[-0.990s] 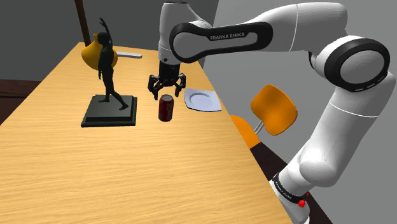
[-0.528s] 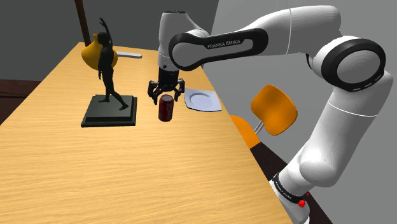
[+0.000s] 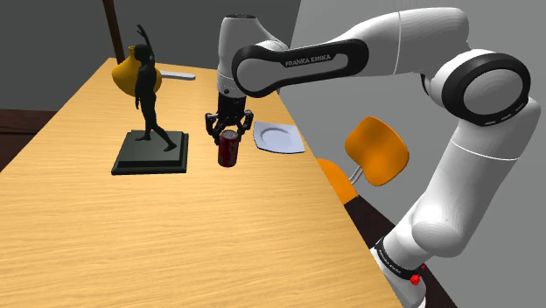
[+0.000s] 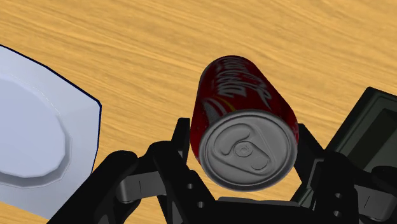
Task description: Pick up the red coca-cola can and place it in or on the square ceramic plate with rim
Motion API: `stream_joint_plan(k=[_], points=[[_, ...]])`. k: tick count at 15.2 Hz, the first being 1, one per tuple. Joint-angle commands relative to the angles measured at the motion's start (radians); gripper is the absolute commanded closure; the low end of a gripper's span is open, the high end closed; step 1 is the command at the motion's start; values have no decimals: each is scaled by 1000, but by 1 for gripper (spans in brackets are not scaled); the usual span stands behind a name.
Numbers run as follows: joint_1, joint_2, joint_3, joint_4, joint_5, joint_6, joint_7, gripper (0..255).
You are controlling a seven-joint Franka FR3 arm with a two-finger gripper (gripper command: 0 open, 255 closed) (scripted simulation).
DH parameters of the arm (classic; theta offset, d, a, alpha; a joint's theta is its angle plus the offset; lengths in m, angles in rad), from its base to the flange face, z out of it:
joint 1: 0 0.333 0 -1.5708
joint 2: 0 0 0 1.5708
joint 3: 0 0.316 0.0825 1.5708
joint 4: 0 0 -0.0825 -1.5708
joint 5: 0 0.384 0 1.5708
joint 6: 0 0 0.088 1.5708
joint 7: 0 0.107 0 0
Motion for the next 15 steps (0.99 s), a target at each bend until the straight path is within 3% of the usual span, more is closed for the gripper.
stream_joint_plan(k=[1,6,15], points=[[0,1,0,0,0,0,0,255],[0,1,0,-1,0,1,0,255],[0,-22,4,92,12,-113,-8,255]])
